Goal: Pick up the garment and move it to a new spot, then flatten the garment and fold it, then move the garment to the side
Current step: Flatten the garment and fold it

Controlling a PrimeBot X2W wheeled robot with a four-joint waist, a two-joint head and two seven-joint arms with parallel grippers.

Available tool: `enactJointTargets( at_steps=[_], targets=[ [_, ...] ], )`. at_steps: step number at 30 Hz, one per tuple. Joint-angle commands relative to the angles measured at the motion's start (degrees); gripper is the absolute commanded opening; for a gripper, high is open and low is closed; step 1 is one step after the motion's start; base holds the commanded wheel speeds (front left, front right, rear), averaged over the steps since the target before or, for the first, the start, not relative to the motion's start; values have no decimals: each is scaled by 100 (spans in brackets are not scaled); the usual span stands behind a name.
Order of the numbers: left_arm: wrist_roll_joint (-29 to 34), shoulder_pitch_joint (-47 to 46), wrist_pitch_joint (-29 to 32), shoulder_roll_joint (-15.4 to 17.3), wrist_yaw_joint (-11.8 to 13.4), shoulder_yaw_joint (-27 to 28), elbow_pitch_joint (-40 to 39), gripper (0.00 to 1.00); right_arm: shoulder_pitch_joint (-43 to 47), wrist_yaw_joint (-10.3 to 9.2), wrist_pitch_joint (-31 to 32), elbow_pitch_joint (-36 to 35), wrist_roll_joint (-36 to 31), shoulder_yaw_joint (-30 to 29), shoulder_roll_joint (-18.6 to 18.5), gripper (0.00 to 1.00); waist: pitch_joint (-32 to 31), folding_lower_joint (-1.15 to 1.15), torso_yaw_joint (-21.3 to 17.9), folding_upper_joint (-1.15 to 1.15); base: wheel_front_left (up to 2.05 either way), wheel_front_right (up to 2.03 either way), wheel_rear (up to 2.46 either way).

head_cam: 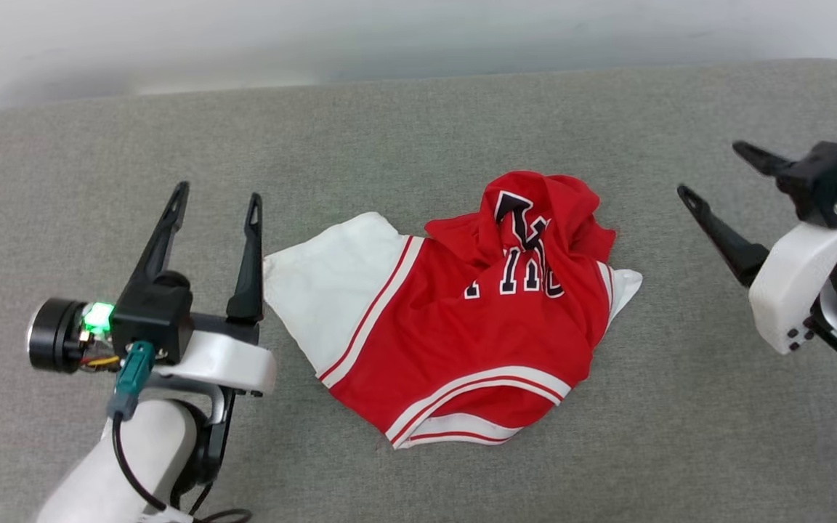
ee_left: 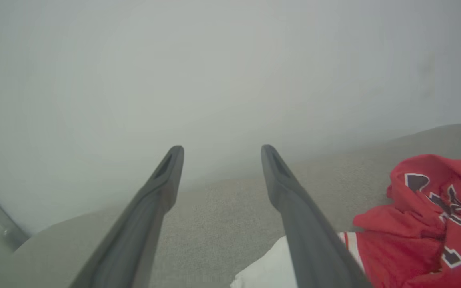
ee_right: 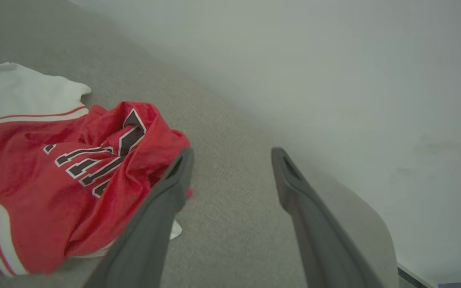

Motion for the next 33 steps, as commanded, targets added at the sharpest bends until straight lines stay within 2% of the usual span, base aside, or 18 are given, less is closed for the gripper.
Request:
enactJointTargets(
  at_steps=[1, 7, 11, 17, 25, 26, 27, 30, 33],
  targets=[
    [72, 103, -24, -38, -44, 98, -26, 100, -135, -4, 187, -38, 137, 97, -100, 100, 56, 0, 47, -1, 0, 0, 0],
    [530, 575, -19, -498, -298, 739, -163, 100, -612, -4, 1988, 21, 1333, 953, -606, 100, 322, 0, 229, -1, 0, 0, 0],
    [813, 727, -20, -821, -462, 1074, -269, 100, -898, -4, 2612, 239, 1747, 1350, -647, 100, 569, 0, 381, -1, 0, 0, 0],
    [1147, 793, -20, -1226, -789, 1494, -331, 100, -1344, -4, 2799, 798, 1824, 2069, -474, 100, 923, 0, 589, -1, 0, 0, 0],
    [1471, 777, -20, -1623, -1186, 1929, -266, 100, -1368, 6, 2549, 1535, 2174, 3125, -224, 100, 1080, 0, 640, -1, 0, 0, 0],
    [1502, 803, -20, -1655, -1221, 1992, -242, 100, -1391, 6, 2469, 1557, 2209, 3215, -238, 36, 1045, 0, 614, -1, 0, 0, 0],
    [1528, 842, -20, -1700, -1259, 2043, -215, 100, -1436, 7, 2346, 1550, 2244, 3253, -272, 0, 1001, 0, 585, -1, 0, 0, 0],
    [1597, 951, -20, -1815, -1374, 2196, -143, 100, -1473, 3, 1961, 1437, 2490, 3177, -451, 0, 816, 0, 490, -1, 0, 0, 0],
    [1673, 1096, -20, -1945, -1454, 2324, -119, 100, -1438, -4, 1639, 1096, 2720, 3057, -818, 0, 603, 0, 386, -1, 0, 0, 0]
  ],
)
